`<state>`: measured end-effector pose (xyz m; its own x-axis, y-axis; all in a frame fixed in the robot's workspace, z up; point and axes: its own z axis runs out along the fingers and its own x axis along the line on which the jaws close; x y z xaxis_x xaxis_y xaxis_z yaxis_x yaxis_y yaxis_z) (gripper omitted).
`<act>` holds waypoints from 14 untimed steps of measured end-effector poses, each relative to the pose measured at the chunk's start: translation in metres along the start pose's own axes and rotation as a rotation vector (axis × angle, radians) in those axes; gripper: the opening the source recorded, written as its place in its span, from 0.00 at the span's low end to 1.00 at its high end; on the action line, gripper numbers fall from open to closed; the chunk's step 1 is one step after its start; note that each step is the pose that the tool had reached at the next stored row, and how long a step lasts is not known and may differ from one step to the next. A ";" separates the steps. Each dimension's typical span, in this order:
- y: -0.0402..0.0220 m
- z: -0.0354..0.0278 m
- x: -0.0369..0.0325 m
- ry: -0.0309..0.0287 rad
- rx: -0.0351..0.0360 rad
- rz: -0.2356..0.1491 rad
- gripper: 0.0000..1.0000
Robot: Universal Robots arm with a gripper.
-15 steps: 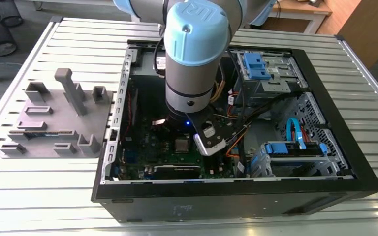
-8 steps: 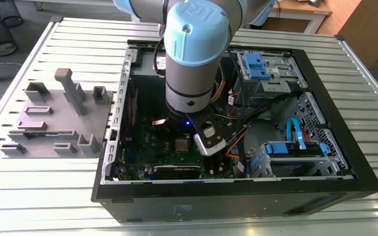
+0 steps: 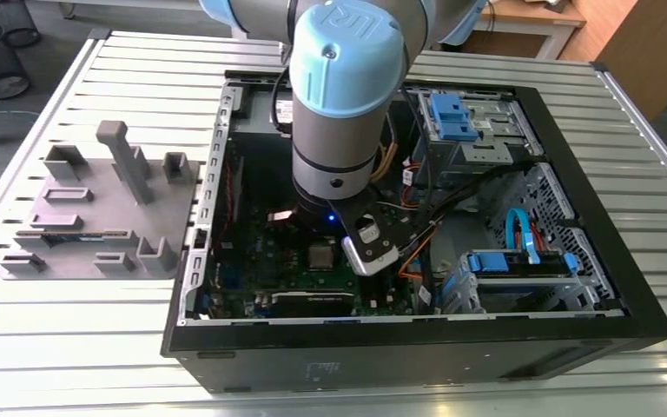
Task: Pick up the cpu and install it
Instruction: 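Place the cpu into insertion slot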
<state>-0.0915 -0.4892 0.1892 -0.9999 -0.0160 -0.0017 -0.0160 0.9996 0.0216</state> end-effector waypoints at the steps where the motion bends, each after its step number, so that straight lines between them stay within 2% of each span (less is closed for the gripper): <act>1: 0.0000 0.0000 0.0000 0.0000 0.0000 0.000 0.52; 8: 0.0002 -0.0078 0.0000 0.0000 0.0001 0.000 0.52; 14: 0.0002 -0.0079 0.0000 -0.0001 -0.0001 0.000 0.52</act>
<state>-0.0915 -0.4891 0.1971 -0.9999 -0.0159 -0.0017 -0.0160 0.9996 0.0218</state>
